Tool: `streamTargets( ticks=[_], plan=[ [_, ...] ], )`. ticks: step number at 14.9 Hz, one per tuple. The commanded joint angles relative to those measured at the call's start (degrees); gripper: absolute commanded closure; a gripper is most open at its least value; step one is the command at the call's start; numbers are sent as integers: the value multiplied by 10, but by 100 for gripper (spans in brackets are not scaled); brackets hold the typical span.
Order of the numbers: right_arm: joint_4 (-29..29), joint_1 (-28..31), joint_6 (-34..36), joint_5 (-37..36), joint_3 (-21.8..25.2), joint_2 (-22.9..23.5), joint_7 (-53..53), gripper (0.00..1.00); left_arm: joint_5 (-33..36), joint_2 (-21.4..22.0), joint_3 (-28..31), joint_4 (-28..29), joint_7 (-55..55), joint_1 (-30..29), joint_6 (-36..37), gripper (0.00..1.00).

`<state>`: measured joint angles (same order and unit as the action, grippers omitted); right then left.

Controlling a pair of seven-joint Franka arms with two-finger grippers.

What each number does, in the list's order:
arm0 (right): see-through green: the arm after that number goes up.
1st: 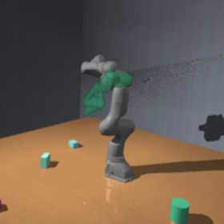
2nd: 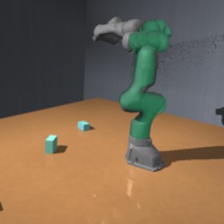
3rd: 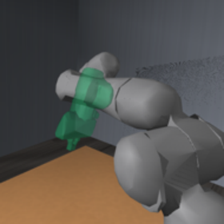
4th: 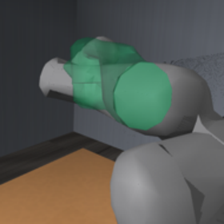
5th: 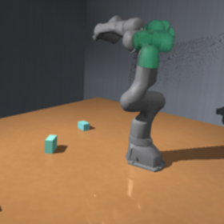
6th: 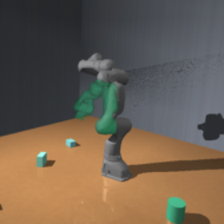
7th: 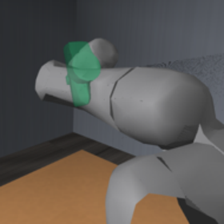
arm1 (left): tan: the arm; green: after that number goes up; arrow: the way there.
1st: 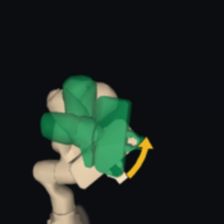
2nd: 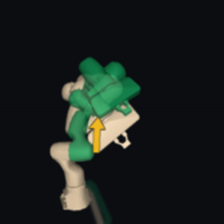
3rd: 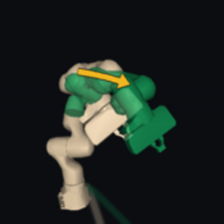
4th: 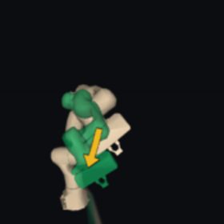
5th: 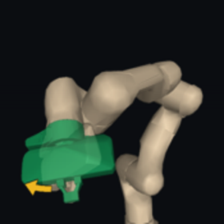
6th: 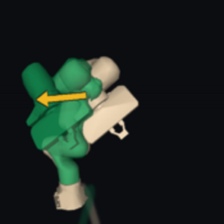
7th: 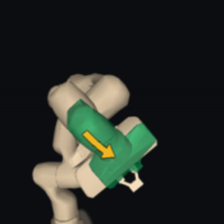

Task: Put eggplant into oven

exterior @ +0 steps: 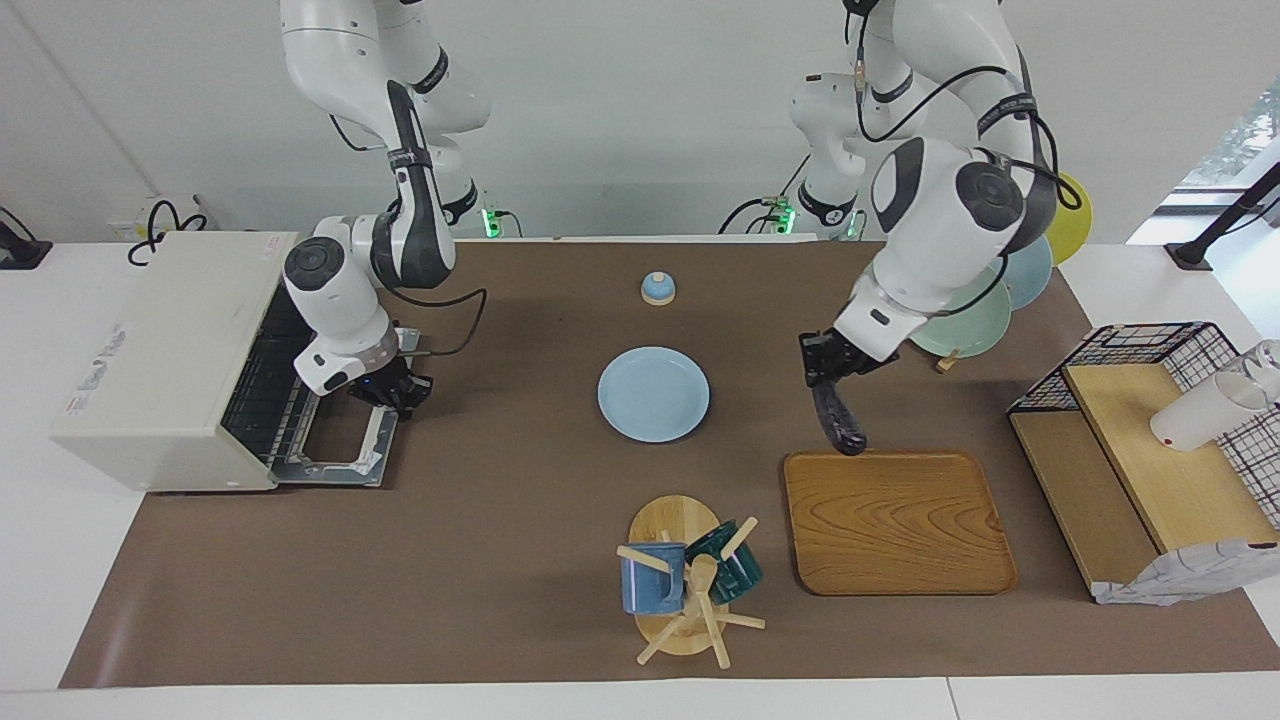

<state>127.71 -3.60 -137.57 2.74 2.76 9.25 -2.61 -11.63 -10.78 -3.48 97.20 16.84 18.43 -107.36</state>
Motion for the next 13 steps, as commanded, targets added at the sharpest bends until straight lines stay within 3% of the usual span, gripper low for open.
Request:
streamTargets(
  ticks=[1,4,7,9,13],
  plan=[
    [-28,-34,12,42,5,0,-13,100,-13,33,11,76,76,84,-77,100],
    [-70,-59,68,42,5,-5,-51,100,-13,23,12,126,132,166,-182,100],
    [-76,-86,59,41,-4,-6,-57,100,-13,-13,13,153,143,213,-244,100],
    [-80,-90,59,33,-5,-5,-57,100,-12,-41,13,153,141,218,-275,100],
    [-80,-99,59,32,-5,-5,-58,97,-10,-46,14,151,136,217,-273,100]
  ],
)
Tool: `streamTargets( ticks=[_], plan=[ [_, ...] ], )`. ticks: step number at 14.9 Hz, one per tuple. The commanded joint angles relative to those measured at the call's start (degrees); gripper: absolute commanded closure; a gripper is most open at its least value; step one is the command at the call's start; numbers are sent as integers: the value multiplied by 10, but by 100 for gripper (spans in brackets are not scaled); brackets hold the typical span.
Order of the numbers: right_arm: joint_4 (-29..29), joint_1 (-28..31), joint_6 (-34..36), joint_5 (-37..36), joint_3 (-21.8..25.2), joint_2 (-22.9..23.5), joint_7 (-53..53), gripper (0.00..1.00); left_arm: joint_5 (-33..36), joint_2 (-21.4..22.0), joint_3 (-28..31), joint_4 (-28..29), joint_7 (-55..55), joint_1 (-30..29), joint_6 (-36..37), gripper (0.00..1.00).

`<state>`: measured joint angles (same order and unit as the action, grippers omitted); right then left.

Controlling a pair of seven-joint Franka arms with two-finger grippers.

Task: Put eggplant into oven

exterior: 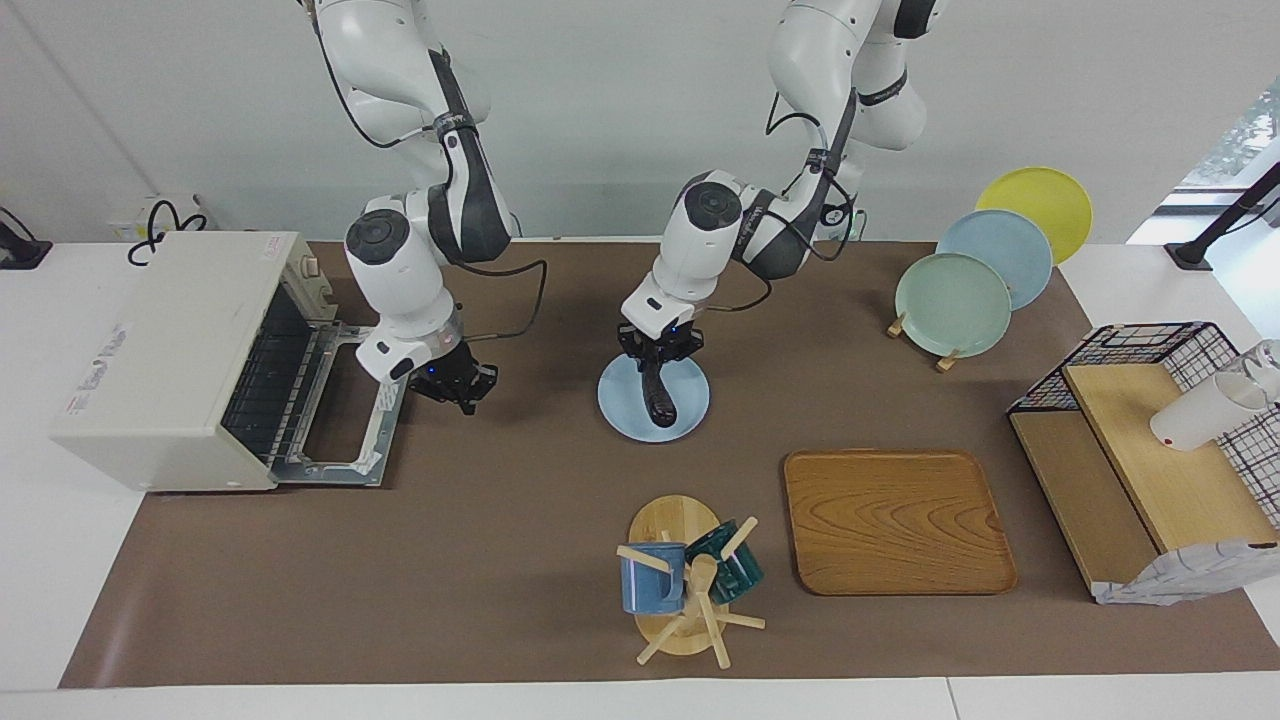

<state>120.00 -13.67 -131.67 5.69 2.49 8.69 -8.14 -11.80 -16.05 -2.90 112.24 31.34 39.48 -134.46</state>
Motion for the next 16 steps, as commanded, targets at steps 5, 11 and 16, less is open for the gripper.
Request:
streamTargets(
  ticks=[5,11,16],
  plan=[
    [-14,0,11,3,-3,1,-4,96,-5,34,14,-17,-49,-18,66,0],
    [-124,-100,74,3,-3,33,-129,87,-4,71,14,-94,-189,-195,221,0],
    [-392,-247,178,-65,-4,207,-299,87,32,66,14,-101,-314,-314,228,0]
  ],
)
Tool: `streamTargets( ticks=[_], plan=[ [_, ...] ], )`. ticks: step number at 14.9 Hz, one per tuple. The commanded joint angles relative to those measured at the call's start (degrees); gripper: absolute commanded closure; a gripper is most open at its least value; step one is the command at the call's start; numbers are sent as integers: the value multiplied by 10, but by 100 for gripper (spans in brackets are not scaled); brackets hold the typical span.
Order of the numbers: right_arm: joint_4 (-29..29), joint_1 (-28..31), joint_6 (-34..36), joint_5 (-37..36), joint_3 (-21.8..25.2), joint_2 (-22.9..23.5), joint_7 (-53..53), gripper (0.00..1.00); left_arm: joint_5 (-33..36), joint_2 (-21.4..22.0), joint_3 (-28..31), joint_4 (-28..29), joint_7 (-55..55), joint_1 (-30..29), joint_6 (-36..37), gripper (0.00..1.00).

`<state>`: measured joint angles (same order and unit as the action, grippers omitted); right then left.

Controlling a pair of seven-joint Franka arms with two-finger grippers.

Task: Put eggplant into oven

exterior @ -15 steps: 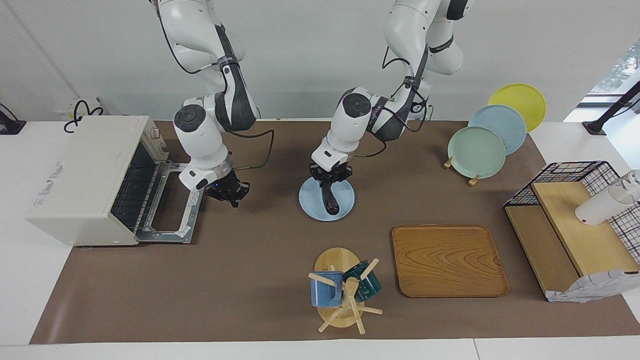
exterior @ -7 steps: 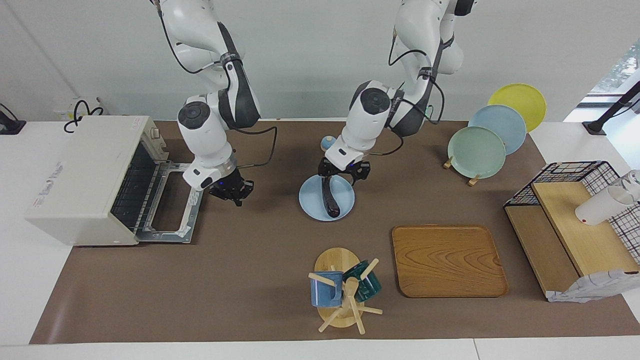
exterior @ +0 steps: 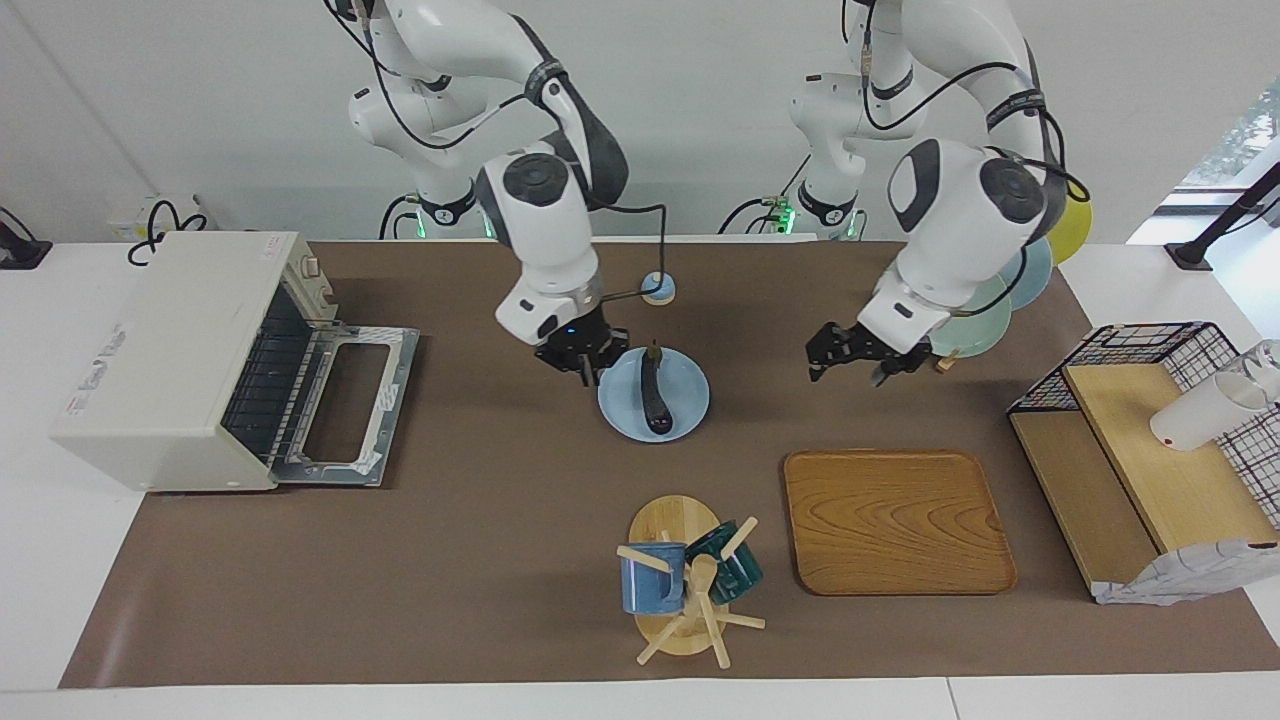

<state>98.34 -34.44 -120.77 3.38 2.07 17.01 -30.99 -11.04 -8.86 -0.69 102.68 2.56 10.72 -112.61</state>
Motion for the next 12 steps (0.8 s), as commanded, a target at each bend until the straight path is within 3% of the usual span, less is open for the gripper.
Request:
streamTargets(
  ticks=[1,4,5,6,7,12],
  plan=[
    [-227,-63,75,-48,0,163,-98,87,36,-6,-8,-6,-33,-37,6,0],
    [-241,-99,34,-52,0,183,-113,87,51,-7,-8,-6,-40,-55,-2,0],
    [-235,-120,18,-54,0,188,-115,82,51,-7,-8,-6,-42,-56,1,0],
    [-208,-126,2,-57,0,188,-116,71,53,-7,-7,-9,-42,-56,5,0],
    [-179,-128,-19,-66,0,186,-115,69,61,-6,-6,-15,-42,-55,13,0],
    [-109,-125,-39,-110,0,164,-98,64,83,3,-3,-126,-42,-56,184,0]
  ],
)
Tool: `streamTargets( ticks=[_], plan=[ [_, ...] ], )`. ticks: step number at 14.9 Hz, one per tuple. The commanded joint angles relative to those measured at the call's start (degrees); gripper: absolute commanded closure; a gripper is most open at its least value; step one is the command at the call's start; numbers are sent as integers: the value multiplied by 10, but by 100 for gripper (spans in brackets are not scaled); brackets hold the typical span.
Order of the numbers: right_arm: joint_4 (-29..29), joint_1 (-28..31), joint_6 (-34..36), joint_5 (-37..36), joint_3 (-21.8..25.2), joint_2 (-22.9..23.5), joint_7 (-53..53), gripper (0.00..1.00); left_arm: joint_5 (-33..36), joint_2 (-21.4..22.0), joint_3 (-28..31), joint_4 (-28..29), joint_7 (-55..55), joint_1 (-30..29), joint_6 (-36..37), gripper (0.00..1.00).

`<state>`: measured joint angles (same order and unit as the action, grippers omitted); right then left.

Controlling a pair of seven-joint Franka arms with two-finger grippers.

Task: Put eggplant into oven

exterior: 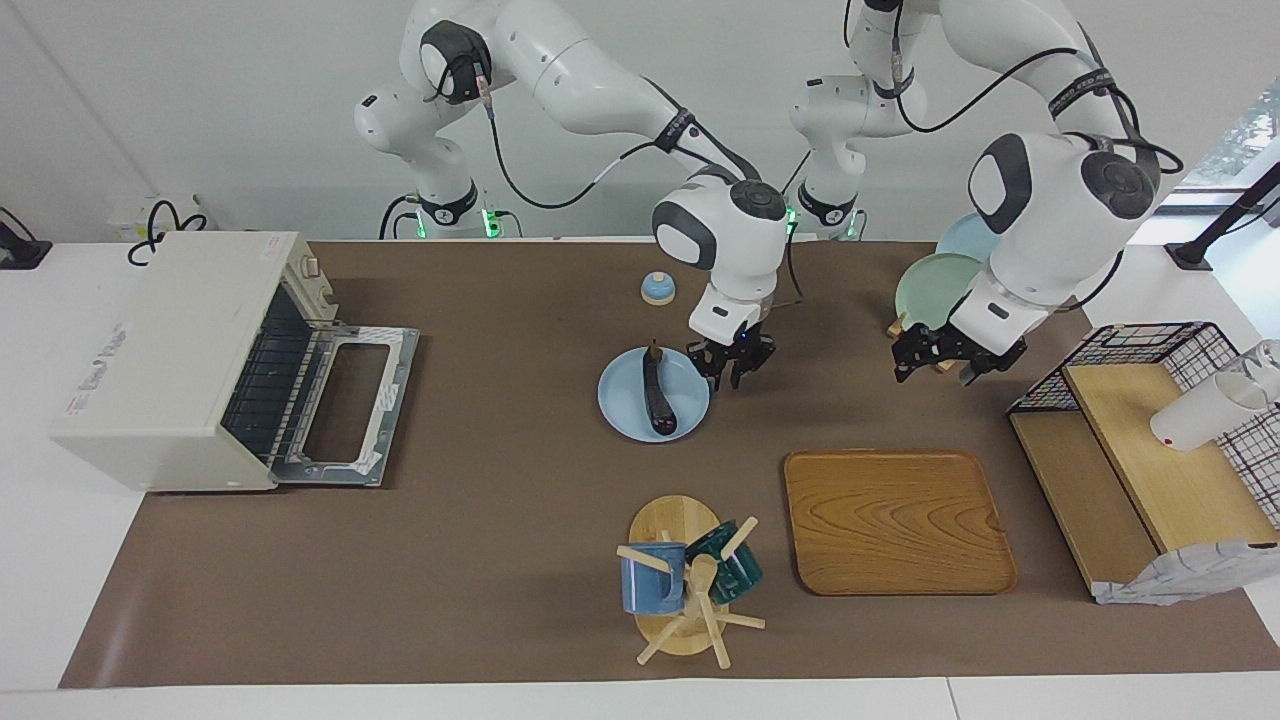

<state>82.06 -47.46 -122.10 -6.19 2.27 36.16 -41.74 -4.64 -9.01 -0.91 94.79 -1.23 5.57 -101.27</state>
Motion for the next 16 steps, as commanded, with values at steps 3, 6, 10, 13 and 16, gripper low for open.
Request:
streamTargets(
  ticks=[3,6,10,13,16],
  plan=[
    [97,4,-46,-15,-2,-41,17,66,20,45,-1,-54,-4,-19,120,0],
    [114,4,-60,-15,-2,-46,16,68,21,81,-1,-23,-5,-21,140,0],
    [109,-1,-32,-20,-2,-50,16,100,21,113,-2,42,-9,-22,89,0],
    [59,2,85,-107,-1,-50,20,100,22,110,-1,38,-15,-21,71,0],
    [60,54,144,-116,5,-97,100,100,47,109,-2,12,-15,-19,84,0]
  ],
)
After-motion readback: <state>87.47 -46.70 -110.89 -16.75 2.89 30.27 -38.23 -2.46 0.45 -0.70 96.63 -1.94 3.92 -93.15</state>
